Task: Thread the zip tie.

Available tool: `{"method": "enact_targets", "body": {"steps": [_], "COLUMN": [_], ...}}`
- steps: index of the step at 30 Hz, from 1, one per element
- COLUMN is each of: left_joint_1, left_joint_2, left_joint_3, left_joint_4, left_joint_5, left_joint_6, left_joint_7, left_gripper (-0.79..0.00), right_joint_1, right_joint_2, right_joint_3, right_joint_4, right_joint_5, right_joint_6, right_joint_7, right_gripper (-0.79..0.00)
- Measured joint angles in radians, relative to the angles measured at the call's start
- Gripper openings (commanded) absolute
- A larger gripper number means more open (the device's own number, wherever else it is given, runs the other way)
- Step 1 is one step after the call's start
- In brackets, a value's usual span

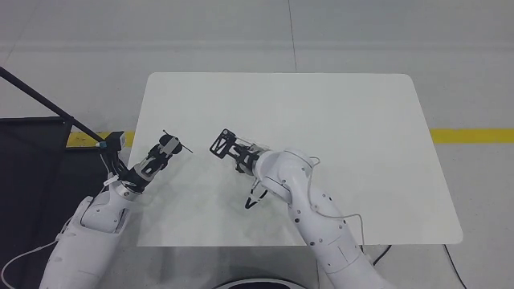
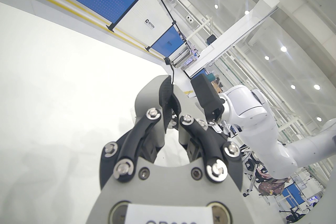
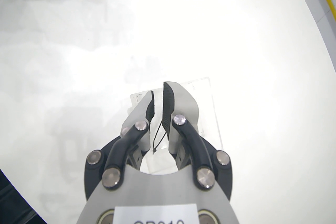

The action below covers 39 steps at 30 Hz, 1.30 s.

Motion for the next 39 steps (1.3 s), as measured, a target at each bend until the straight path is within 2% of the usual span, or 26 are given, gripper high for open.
{"method": "enact_targets", "body": {"steps": [7,10,12,17,27,39], "left_joint_1": [0.0,0.0,0.0,0.0,0.0,0.0], "left_joint_2": [0.0,0.0,0.0,0.0,0.0,0.0], "left_joint_3": [0.0,0.0,0.0,0.0,0.0,0.0], "left_joint_4": [0.0,0.0,0.0,0.0,0.0,0.0], "left_joint_5": [0.0,0.0,0.0,0.0,0.0,0.0], "left_joint_6": [0.0,0.0,0.0,0.0,0.0,0.0], "left_joint_7": [0.0,0.0,0.0,0.0,0.0,0.0], "left_gripper": [-0.785,-0.785,-0.785,-0.785,-0.785,-0.785], "right_joint_1": [-0.009,0.0,0.012,0.037,0.039,0.079], "right_joint_2": [0.006,0.005,0.003,-0.001,0.0,-0.011], "right_joint_3": [0.006,0.003,-0.003,-0.019,-0.053,-0.093], "right_joint_4": [-0.017,-0.008,0.004,0.026,0.025,0.086], "right_joint_5": [0.004,0.017,0.03,0.047,0.024,0.032], "right_joint_6": [0.017,0.028,0.027,0.035,0.048,0.08], "right_joint_7": [0.001,0.044,0.075,0.128,0.208,0.211], "right_gripper": [-0.662,-0.65,-0.606,-0.597,-0.637,-0.671]}}
